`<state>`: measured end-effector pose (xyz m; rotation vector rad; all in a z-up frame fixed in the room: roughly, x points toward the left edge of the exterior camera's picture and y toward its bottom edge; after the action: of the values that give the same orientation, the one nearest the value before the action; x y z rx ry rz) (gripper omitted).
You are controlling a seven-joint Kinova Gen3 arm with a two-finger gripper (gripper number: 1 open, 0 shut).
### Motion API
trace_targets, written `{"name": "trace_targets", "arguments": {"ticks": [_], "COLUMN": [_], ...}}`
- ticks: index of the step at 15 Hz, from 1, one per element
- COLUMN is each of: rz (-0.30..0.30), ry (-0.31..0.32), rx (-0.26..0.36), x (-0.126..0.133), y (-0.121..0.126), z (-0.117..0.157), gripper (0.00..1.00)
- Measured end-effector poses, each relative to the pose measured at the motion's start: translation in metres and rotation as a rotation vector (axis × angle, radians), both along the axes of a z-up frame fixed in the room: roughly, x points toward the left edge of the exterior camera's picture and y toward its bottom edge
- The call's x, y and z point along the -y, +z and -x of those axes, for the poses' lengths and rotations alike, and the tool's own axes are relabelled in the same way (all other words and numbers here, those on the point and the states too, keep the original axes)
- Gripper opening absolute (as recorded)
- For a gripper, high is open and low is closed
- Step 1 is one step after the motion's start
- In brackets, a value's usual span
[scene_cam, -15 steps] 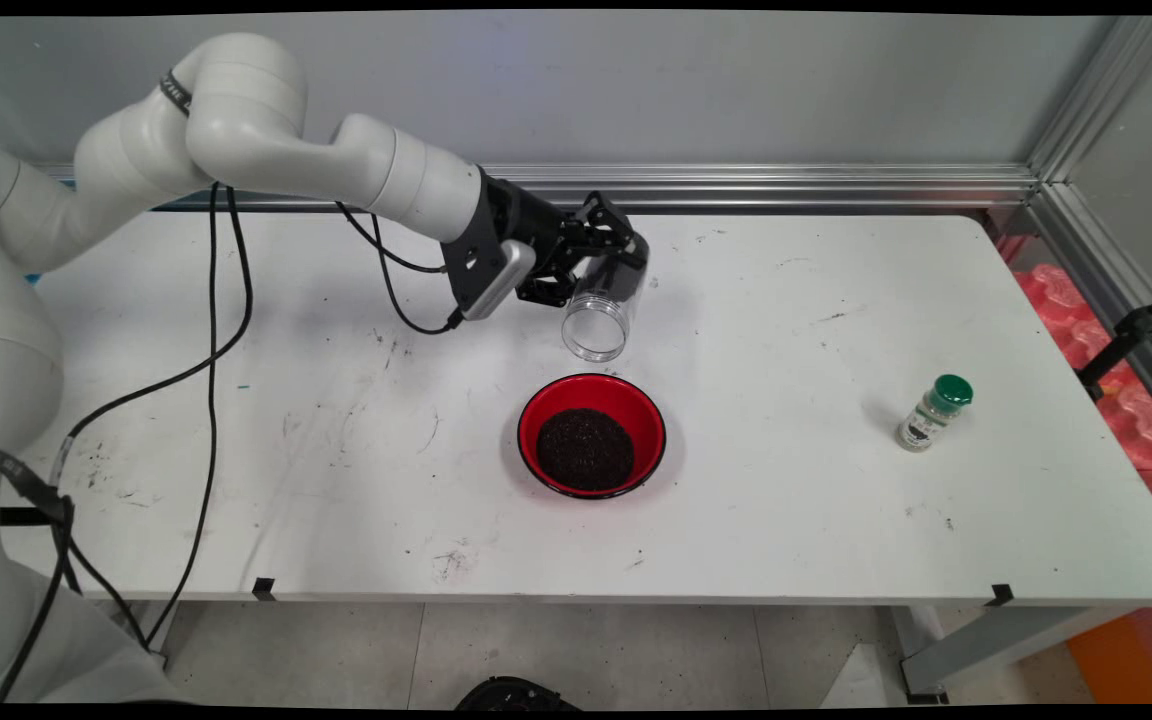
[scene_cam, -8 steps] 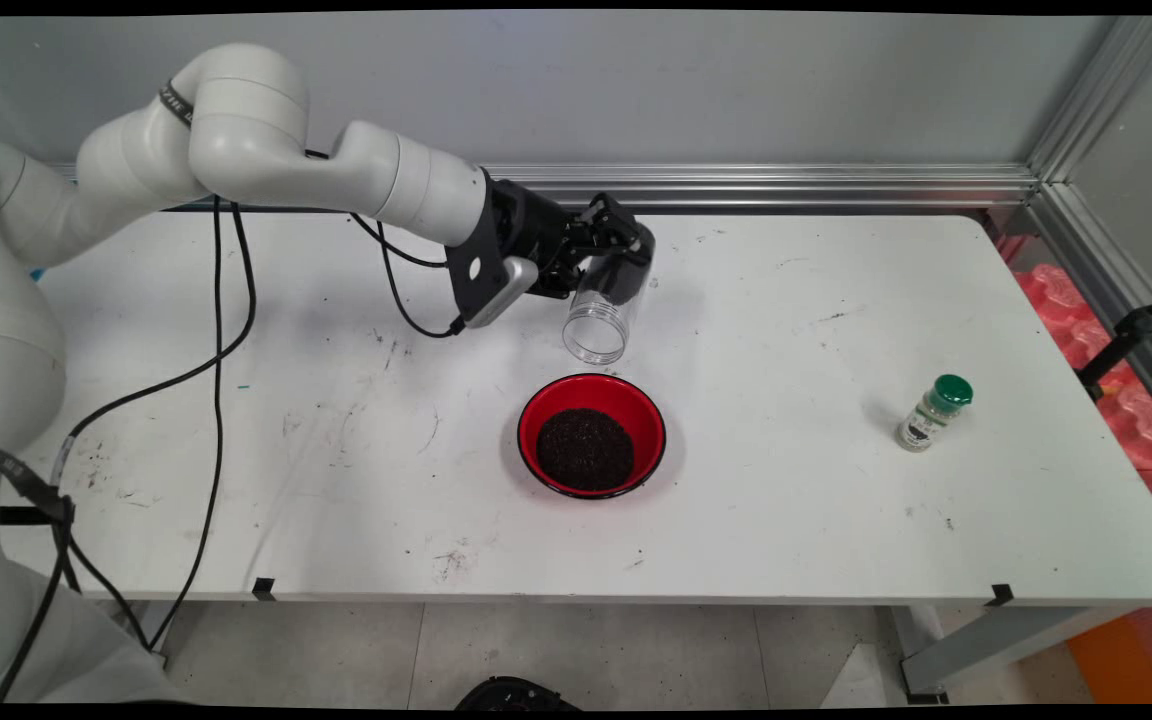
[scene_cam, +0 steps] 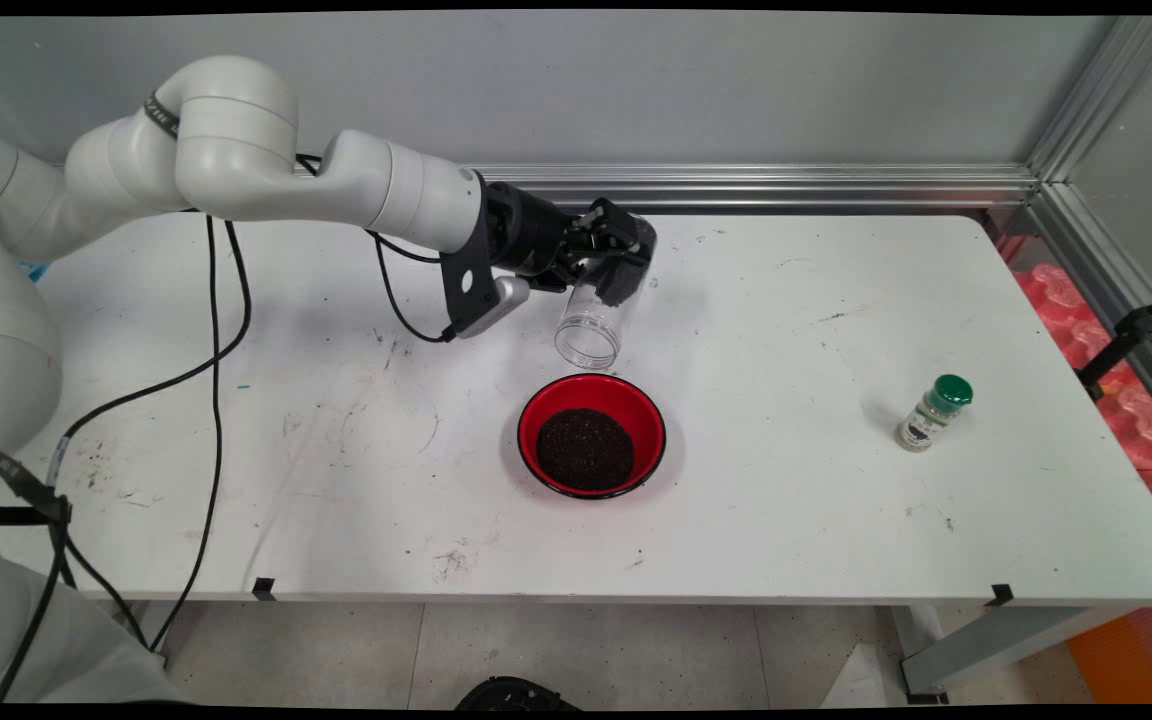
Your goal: Pour the black seasoning powder in the red bowl
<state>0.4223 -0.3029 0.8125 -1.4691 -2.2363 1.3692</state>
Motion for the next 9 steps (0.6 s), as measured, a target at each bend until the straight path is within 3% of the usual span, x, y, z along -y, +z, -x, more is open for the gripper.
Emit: {"name": "trace_targets", "arguments": {"ticks": [9], "rz": [0.111], "ry": [-0.056], "rx": [0.066], "x": [-0.02], "y": [0.002], "z": [0.003], "gripper": [0.0]}}
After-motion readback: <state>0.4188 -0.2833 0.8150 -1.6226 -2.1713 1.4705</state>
